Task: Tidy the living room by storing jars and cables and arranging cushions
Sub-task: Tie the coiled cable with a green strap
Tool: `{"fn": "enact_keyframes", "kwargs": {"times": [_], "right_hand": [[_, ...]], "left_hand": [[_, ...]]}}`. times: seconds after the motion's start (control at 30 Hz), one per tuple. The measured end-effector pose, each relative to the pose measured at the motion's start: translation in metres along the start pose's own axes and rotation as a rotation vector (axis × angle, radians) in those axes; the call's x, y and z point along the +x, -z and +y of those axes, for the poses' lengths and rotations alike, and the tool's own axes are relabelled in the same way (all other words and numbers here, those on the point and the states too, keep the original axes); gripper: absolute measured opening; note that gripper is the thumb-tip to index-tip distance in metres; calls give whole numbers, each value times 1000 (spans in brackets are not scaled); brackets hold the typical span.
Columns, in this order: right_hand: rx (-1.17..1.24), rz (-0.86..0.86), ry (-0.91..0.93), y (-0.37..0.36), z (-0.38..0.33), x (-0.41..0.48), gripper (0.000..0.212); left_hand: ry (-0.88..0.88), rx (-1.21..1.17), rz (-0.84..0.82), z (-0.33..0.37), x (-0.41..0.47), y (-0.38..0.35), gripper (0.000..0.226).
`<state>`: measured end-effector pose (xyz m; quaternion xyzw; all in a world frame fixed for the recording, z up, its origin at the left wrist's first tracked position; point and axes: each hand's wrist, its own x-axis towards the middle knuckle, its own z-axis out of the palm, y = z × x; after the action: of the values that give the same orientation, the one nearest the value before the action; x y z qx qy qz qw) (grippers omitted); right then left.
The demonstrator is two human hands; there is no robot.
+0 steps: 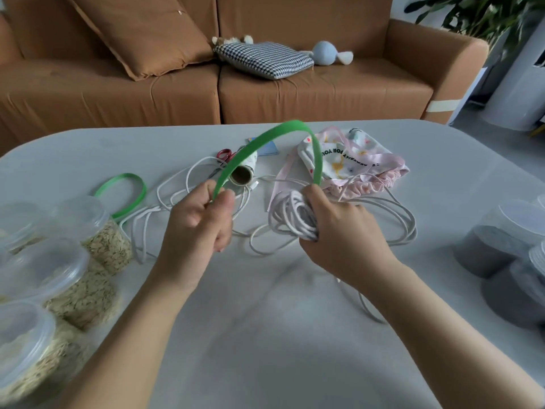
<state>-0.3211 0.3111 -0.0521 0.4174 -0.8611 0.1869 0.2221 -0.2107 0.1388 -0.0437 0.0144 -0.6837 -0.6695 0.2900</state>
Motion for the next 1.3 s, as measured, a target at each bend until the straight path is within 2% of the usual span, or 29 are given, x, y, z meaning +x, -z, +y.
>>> {"fn": "enact_keyframes", "kwargs": {"times": [0.07,0.1,0.23,0.37,0.5,0.63,0.7,0.8,0.93,1.03,1.13,1.2,1.3], "right_hand": [[-136,-64,27,-4,1,3,35],[-175,-87,36,-4,1,5,34],[-231,-233,-7,-6,10,22,36],[-218,-298,-114,-9,31,38,42],[-263,-325,36,-15,42,38,38],[-309,-291,205,-22,45,29,54],[-310,-265,261,-23,47,28,76],[-353,-229,288,-22,48,26,109],[-363,-204,294,-24,48,20,116],[-359,-152,197,-26,52,22,117],[-461,-175,112,-23,44,27,104],[-459,-294,92,-21,38,26,81],[-415,-313,75,-23,33,24,39]], "left_hand": [[20,-117,-19,4,-1,2,59],[12,-146,-28,4,-1,2,59],[-82,-110,-40,5,-5,-4,43],[-132,-146,-107,13,-8,-10,37],[-121,-100,-7,11,-6,-10,48],[-13,-94,188,5,-2,-8,53],[73,-169,299,3,0,-6,55],[229,-328,412,-1,3,-1,40],[350,-423,426,-8,5,3,30],[350,-518,447,-9,5,6,31],[276,-541,441,-7,5,8,30],[239,-491,392,-7,4,4,27],[216,-324,255,-13,2,-4,41]]}}
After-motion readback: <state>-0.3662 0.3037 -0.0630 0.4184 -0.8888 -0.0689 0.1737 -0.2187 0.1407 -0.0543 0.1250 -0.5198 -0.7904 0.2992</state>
